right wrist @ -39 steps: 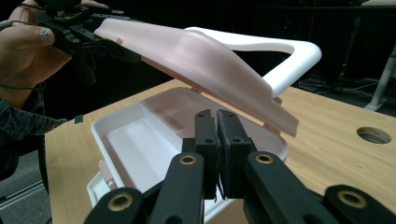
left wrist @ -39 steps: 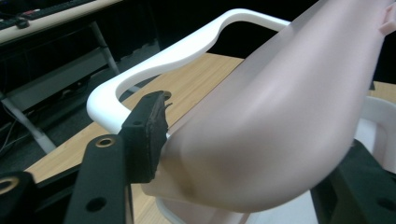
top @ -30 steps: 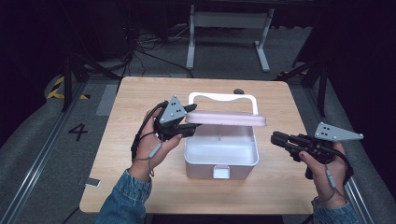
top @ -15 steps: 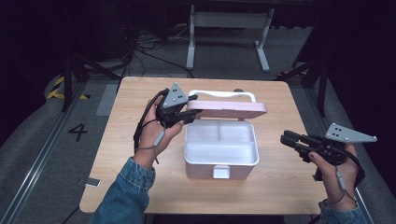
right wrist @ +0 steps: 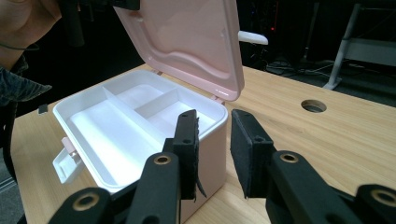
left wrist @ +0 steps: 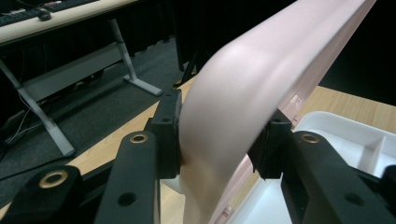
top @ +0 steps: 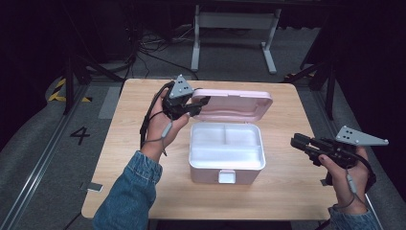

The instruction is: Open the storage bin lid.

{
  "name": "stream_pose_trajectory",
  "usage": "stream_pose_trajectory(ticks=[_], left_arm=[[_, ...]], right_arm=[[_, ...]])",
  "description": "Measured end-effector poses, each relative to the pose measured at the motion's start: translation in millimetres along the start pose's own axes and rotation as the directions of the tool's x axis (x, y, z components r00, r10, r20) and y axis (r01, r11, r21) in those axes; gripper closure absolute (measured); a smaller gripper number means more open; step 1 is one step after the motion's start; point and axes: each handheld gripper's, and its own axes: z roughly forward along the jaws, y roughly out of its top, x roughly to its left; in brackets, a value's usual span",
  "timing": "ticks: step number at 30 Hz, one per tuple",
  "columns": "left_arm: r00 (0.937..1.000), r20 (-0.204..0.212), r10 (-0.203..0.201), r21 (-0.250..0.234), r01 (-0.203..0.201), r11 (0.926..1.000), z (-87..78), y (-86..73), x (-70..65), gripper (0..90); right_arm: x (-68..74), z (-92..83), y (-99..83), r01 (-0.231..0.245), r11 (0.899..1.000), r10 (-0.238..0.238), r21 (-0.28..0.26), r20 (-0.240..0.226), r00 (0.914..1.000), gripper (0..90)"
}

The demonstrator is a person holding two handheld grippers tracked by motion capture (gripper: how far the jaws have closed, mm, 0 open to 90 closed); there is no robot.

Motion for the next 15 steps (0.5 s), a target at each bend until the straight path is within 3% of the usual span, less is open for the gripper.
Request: stream_pose_trajectory(ticks=[15], left_arm=[[0.9972,0.012,-0.073,-0.011,0.073,0.9972,20.0,1.5,22.1,59.8]], right_arm=[[-10.2,0.2,-5.4,-0.018,1.000,0.018,0.009,0.023,0.9996,70.7]])
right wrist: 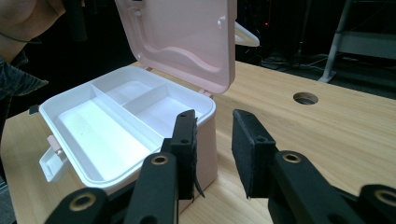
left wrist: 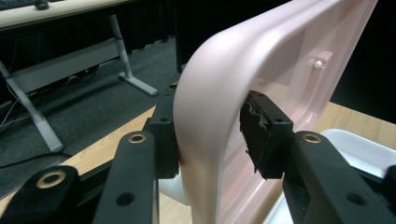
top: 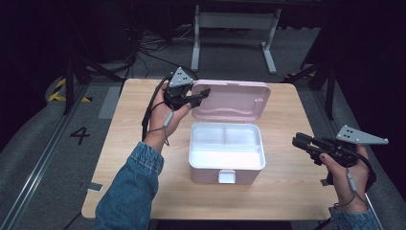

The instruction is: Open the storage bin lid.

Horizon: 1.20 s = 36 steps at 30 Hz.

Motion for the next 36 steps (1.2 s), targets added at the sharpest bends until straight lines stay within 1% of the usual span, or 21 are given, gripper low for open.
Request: stream_pose_trajectory(ticks=[2,5,7,8,10,13,15,16,17,20,24,26,27,29,31,34,36], left_arm=[[1.0000,-0.003,-0.003,0.000,0.003,1.0000,0.9,0.0,0.3,59.0],[0.9997,-0.022,-0.009,0.003,0.009,1.0000,5.9,0.3,2.1,57.9],[0.9995,-0.033,-0.001,0.013,0.001,0.9999,9.6,1.1,3.8,56.5],[0.9991,-0.042,0.008,0.027,-0.007,0.9996,13.6,2.2,5.5,55.0],[0.9988,-0.048,0.011,0.031,-0.010,0.9995,15.7,2.7,6.6,54.3],[0.9990,-0.045,0.001,0.043,0.001,0.9991,21.3,3.0,11.6,52.6],[0.9991,-0.040,-0.012,0.040,0.014,0.9991,23.8,2.1,14.2,52.1],[0.9991,-0.038,-0.020,0.039,0.022,0.9990,25.1,1.5,15.1,51.8],[0.9990,-0.039,-0.023,0.039,0.024,0.9990,26.4,1.2,16.0,51.5],[0.9989,-0.042,-0.022,0.044,0.024,0.9988,29.4,0.9,18.1,49.5],[0.9986,-0.051,-0.016,0.075,0.020,0.9970,37.1,2.6,21.2,46.3],[0.9984,-0.049,-0.027,0.085,0.031,0.9959,40.6,2.3,23.6,45.0],[0.9985,-0.048,-0.025,0.087,0.029,0.9958,41.9,2.1,25.1,44.6],[0.9978,-0.040,-0.052,0.078,0.055,0.9954,46.0,0.0,28.2,43.9],[0.9971,-0.040,-0.065,0.079,0.068,0.9945,48.7,-2.0,30.4,43.4],[0.9967,-0.041,-0.070,0.083,0.074,0.9938,52.9,-4.4,34.0,42.7],[0.9958,-0.041,-0.082,0.095,0.085,0.9918,54.8,-5.2,35.1,41.9]], right_arm=[[-0.5,0.1,-0.2,0.001,1.000,-0.001,0.000,0.001,1.0000,70.4],[-1.3,0.2,-0.8,-0.006,1.000,0.006,0.005,0.003,1.0000,69.8],[-2.3,0.7,-1.2,-0.003,1.000,0.003,0.001,0.004,1.0000,69.5],[-2.5,0.9,-1.6,-0.008,1.000,0.008,0.002,0.003,1.0000,68.5],[-2.9,1.1,-2.0,-0.008,1.000,0.008,0.002,0.005,1.0000,68.0],[-4.8,1.5,-3.4,-0.014,1.000,0.014,0.006,0.010,0.9999,67.5],[-5.6,1.6,-3.8,-0.017,1.000,0.017,0.008,0.010,0.9998,67.5],[-6.5,2.0,-4.2,-0.010,1.000,0.010,0.010,0.010,0.9999,67.5],[-6.7,2.5,-4.6,-0.016,1.000,0.016,0.009,0.009,0.9998,67.5],[-7.3,4.0,-5.6,-0.016,1.000,0.016,0.015,0.011,0.9998,67.5],[-8.0,6.3,-7.1,-0.022,0.999,0.022,0.023,0.009,0.9997,67.2],[-8.8,6.2,-7.4,-0.022,1.000,0.022,0.022,0.011,0.9997,67.1],[-9.0,5.9,-7.5,-0.026,0.999,0.026,0.023,0.011,0.9996,67.1],[-9.7,5.8,-8.0,-0.024,0.999,0.024,0.022,0.011,0.9996,67.1],[-10.6,5.5,-9.0,-0.029,0.999,0.029,0.026,0.014,0.9995,67.0],[-11.8,5.6,-10.5,-0.034,0.999,0.034,0.028,0.015,0.9993,67.0],[-12.2,5.8,-11.2,-0.032,0.999,0.031,0.030,0.016,0.9994,67.0]])
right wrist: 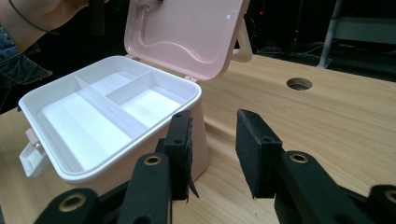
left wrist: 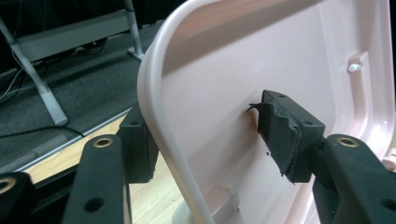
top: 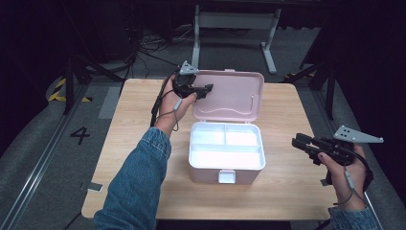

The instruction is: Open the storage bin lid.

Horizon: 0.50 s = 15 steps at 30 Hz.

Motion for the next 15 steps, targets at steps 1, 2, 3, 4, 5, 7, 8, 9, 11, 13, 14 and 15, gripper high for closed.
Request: stream_pose_trajectory(ticks=[1,2,3,4,5,7,8,9,11,13,14,15], left_arm=[[1.0000,-0.001,-0.007,0.005,0.007,1.0000,1.5,-0.1,1.1,41.5],[0.9999,0.000,-0.012,0.010,0.012,0.9999,3.3,-0.2,2.5,41.5],[0.9997,0.001,-0.022,0.021,0.022,0.9995,4.6,0.0,4.0,41.1],[0.9994,0.006,-0.035,0.027,0.035,0.9990,7.2,0.0,5.9,41.1],[0.9992,0.005,-0.040,0.041,0.040,0.9984,8.7,0.4,7.0,40.7],[0.9987,-0.004,-0.050,0.049,0.050,0.9975,13.1,-0.5,8.4,39.7],[0.9987,-0.008,-0.050,0.054,0.050,0.9973,14.2,-0.9,9.0,39.2],[0.9985,-0.013,-0.053,0.059,0.053,0.9968,15.5,-1.8,9.6,38.7],[0.9986,-0.023,-0.047,0.063,0.049,0.9968,18.1,-4.0,11.1,38.1],[0.9980,-0.035,-0.052,0.084,0.055,0.9950,21.5,-7.1,14.2,38.6],[0.9977,-0.040,-0.055,0.090,0.059,0.9942,23.3,-8.6,15.5,38.8],[0.9970,-0.042,-0.065,0.094,0.068,0.9933,24.8,-9.7,16.0,39.0]], right_arm=[[0.1,-0.2,-0.5,-0.004,1.000,0.004,0.006,0.001,1.0000,66.9],[0.1,-0.2,-0.5,-0.004,1.000,0.004,0.006,0.001,1.0000,66.9],[0.0,-0.5,-1.1,-0.008,1.000,0.008,0.009,0.000,1.0000,67.0],[0.0,-0.5,-1.1,-0.008,1.000,0.008,0.009,0.000,1.0000,67.0],[-0.1,-0.6,-1.5,-0.012,1.000,0.012,0.010,0.002,0.9999,66.9],[-1.1,-1.0,-1.9,-0.012,1.000,0.012,0.011,0.003,0.9999,67.0],[-1.7,-1.1,-2.2,-0.012,1.000,0.012,0.009,0.006,0.9999,66.9],[-1.8,-1.2,-2.2,-0.016,1.000,0.016,0.010,0.004,0.9999,66.9],[-2.5,-1.2,-2.2,-0.018,1.000,0.018,0.012,0.005,0.9998,66.9],[-3.6,-0.6,-2.8,-0.014,1.000,0.014,0.013,0.004,0.9999,66.7],[-3.7,-0.4,-2.9,-0.012,1.000,0.012,0.016,0.004,0.9999,66.6],[-3.9,0.0,-3.0,-0.008,1.000,0.008,0.014,0.004,1.0000,66.5]])
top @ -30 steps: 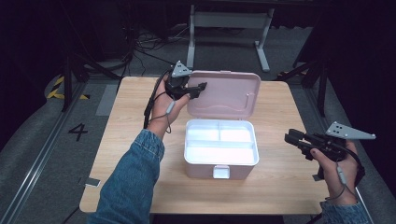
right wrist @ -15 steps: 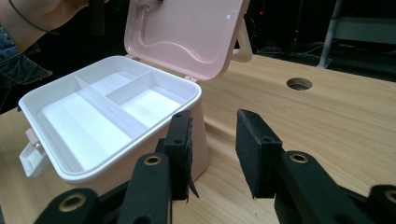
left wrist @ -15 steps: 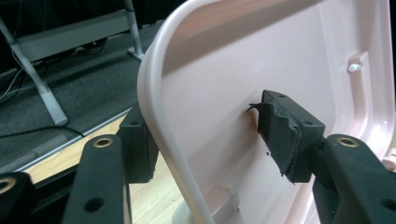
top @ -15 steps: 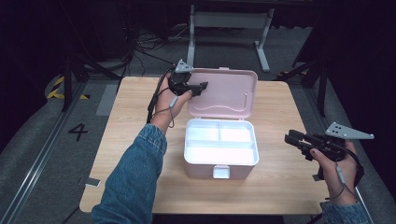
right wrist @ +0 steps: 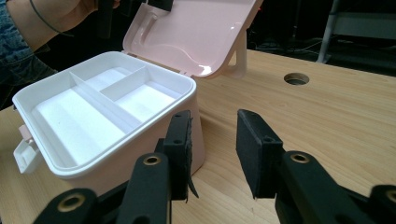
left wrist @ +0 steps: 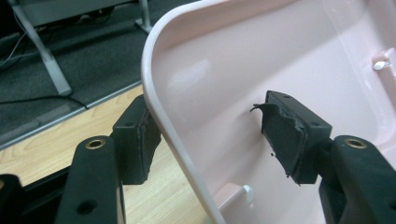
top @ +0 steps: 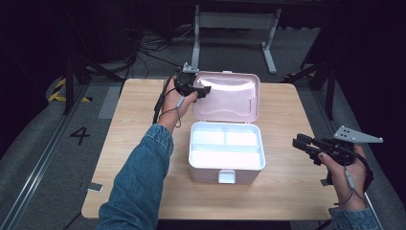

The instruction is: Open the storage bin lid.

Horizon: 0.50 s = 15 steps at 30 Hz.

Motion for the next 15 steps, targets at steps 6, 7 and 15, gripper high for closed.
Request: stream_pose_trajectory(ticks=[6,7,15], left_arm=[[0.9998,0.002,-0.021,0.032,0.021,0.9993,7.3,-2.7,3.6,38.4],[0.9996,0.001,-0.027,0.031,0.027,0.9992,9.1,-3.5,4.3,38.3],[0.9979,0.008,-0.064,0.080,0.063,0.9948,20.4,-11.5,11.0,38.2]], right_arm=[[0.4,0.6,0.0,-0.003,1.000,0.003,0.003,-0.004,1.0000,66.0],[0.4,0.7,0.0,-0.004,1.000,0.004,0.003,-0.003,1.0000,65.5],[1.9,3.8,-0.3,-0.006,1.000,0.006,0.011,-0.018,0.9998,63.9]])
